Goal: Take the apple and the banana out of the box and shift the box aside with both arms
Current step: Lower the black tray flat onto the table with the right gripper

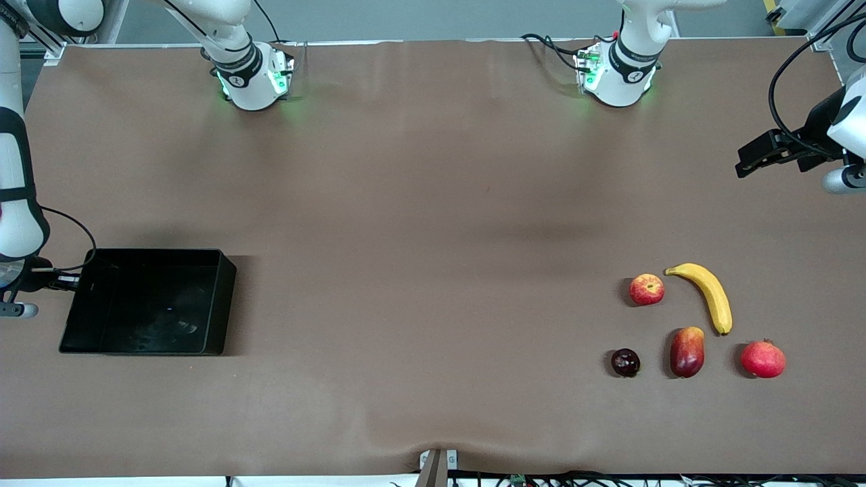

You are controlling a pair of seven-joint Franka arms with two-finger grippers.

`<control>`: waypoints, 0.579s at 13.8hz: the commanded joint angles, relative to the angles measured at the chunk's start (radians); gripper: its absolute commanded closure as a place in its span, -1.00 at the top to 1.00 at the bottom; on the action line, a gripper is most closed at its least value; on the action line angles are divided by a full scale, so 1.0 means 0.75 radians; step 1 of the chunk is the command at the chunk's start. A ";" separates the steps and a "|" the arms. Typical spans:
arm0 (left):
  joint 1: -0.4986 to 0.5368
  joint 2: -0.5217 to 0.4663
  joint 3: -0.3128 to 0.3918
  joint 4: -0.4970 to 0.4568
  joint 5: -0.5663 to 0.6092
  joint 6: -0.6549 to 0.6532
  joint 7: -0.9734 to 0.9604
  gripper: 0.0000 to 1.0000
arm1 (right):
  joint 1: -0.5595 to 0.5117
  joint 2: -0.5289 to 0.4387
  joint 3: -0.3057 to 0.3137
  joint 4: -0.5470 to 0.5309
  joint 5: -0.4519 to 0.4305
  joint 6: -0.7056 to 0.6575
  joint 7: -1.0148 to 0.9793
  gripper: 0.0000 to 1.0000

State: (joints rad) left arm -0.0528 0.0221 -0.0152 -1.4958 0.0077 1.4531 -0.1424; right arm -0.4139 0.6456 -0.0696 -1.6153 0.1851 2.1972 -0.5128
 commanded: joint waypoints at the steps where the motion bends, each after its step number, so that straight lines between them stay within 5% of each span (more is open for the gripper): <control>1: 0.011 -0.013 0.002 -0.012 0.002 0.006 0.018 1.00 | -0.041 0.004 0.036 0.020 0.029 -0.009 -0.034 1.00; 8: 0.015 -0.015 0.000 -0.016 0.002 0.006 0.020 1.00 | -0.001 -0.030 0.040 0.208 0.013 -0.115 -0.065 1.00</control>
State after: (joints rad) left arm -0.0455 0.0221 -0.0147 -1.4970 0.0077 1.4531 -0.1424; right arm -0.4145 0.6374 -0.0535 -1.5219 0.1868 2.1753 -0.5395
